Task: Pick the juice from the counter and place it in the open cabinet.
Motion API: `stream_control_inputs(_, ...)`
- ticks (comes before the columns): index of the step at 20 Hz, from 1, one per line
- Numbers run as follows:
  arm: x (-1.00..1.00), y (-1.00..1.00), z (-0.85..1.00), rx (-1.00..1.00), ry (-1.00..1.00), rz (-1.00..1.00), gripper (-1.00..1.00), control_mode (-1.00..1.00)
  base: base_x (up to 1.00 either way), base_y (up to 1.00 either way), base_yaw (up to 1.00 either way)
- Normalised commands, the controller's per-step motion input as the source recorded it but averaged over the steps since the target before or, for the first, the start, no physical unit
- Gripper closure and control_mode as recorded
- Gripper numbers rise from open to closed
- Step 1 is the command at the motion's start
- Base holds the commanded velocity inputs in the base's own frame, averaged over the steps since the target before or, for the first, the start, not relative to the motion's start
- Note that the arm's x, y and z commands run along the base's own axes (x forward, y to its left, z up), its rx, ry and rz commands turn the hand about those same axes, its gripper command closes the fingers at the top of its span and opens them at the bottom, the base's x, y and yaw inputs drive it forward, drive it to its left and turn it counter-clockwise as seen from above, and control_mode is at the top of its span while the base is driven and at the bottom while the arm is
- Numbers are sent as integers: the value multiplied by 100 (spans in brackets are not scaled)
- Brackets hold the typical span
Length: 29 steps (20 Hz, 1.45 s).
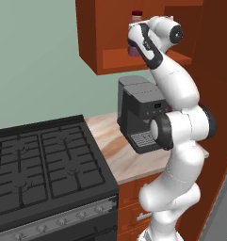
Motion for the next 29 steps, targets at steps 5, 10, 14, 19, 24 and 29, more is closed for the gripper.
stream_control_inputs(5,-64,-2,37,4,-6,-1,-100,-100,0,0,0)
stream_control_inputs(10,-100,-28,50,16,-1,-1,-100,-100,0,0,0)
stream_control_inputs(14,-100,-40,-54,-2,-8,0,-100,-100,0,0,0)
stream_control_inputs(19,-100,-5,-100,-18,-1,0,-100,-100,0,0,0)
stream_control_inputs(24,-100,0,-100,-20,-4,0,-100,-100,0,0,0)
stream_control_inputs(29,-100,0,-100,-21,-5,0,-100,-100,0,0,0)
